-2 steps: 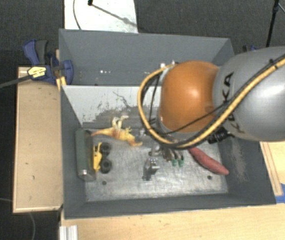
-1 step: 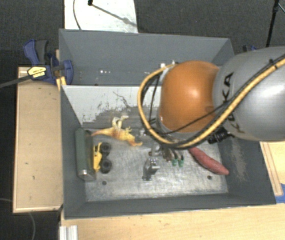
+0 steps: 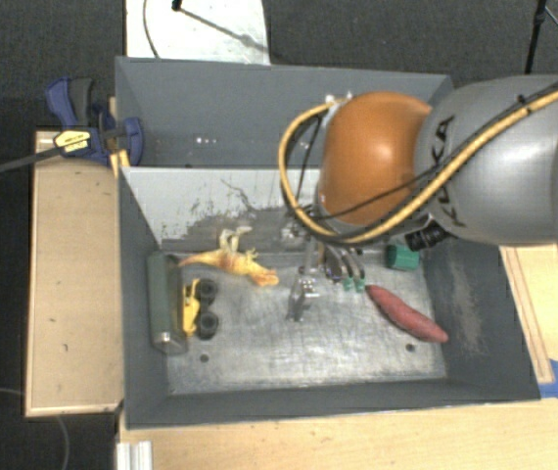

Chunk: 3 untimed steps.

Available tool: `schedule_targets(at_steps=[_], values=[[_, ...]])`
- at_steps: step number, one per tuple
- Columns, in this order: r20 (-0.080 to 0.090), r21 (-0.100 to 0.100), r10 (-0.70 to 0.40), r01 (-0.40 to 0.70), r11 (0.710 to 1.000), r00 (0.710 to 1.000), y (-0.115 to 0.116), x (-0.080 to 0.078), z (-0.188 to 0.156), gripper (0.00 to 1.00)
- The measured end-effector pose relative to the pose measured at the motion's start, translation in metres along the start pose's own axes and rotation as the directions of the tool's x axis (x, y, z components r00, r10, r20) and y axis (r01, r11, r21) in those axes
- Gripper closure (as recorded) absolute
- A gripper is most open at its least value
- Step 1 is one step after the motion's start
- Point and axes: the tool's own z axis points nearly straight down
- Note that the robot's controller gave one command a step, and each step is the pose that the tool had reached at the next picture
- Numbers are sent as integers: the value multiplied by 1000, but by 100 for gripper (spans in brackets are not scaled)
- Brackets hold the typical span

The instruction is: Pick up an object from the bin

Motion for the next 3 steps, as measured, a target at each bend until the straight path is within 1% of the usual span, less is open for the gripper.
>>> schedule_targets(at_steps=[1, 2, 3], values=[[-4, 4, -24, 24, 1000, 1000, 41, -3, 17, 0], [2, -1, -96, 96, 995, 995, 58, -24, 74, 0], [-10, 0, -215, 215, 977, 977, 69, -29, 102, 0]])
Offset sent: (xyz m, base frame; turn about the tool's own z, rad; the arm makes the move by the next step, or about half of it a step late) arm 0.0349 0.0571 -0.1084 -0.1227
